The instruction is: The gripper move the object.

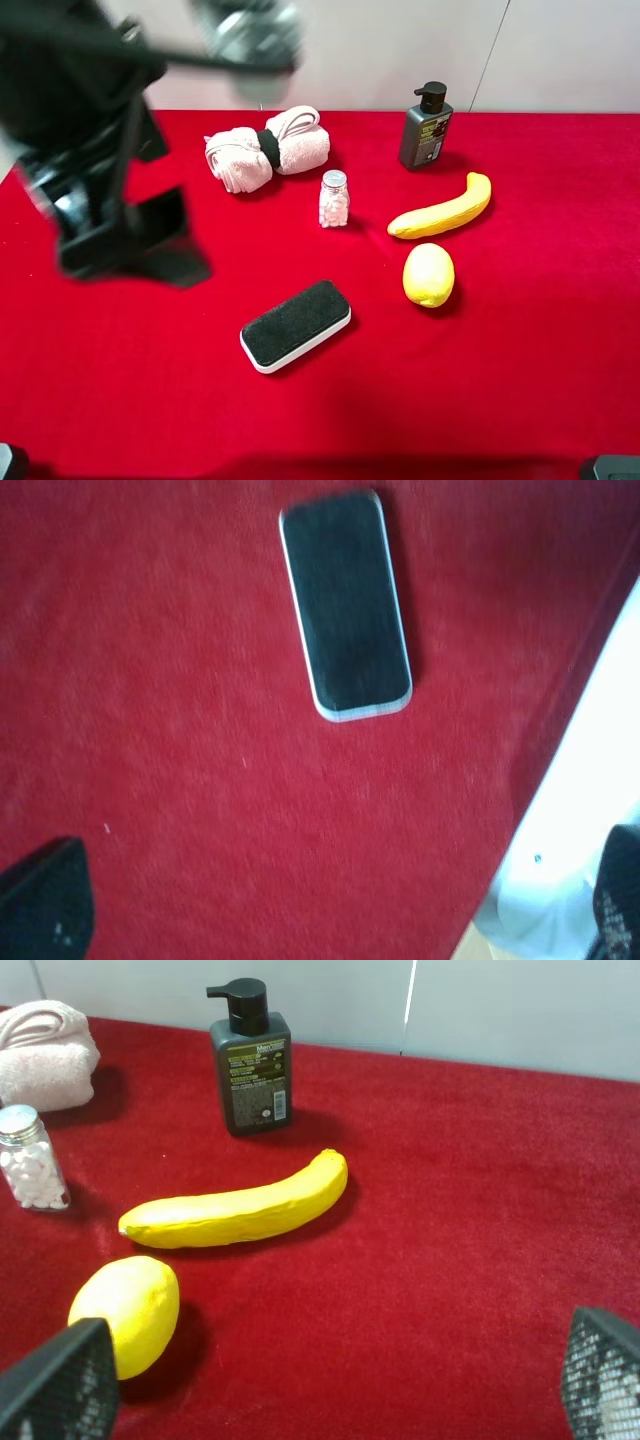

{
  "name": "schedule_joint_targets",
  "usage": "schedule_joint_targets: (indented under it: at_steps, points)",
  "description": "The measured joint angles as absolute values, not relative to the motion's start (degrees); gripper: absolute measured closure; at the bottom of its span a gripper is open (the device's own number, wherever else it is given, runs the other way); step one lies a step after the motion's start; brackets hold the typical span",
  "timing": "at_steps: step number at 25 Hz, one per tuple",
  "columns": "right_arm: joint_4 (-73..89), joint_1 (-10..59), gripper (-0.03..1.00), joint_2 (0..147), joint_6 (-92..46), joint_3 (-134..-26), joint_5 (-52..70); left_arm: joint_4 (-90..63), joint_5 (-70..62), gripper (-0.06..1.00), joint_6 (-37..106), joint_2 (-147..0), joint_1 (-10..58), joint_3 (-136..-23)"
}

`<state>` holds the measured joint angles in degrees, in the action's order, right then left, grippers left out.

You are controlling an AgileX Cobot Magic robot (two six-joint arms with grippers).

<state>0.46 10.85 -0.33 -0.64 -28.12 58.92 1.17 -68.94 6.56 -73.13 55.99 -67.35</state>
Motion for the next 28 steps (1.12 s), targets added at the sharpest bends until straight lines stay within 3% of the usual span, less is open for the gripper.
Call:
schedule_joint_targets:
  at_steps: [16, 20, 28]
  points:
    - [0.46, 10.85, 0.27, -0.33, -0.64, -28.12, 58.92, 1.26, -63.18, -0.05, 1.95, -48.18, 55.99, -36.16]
    - [0.46, 10.85, 0.27, -0.33, -0.64, -28.12, 58.92, 0.65, -58.06, -0.05, 1.95, -43.54, 55.99, -31.35]
    - [0.46, 10.85, 0.27, -0.33, -0.64, -28.12, 58.92, 0.66, -60.03, -0.05, 1.95, -39.94, 55.99, -28.93]
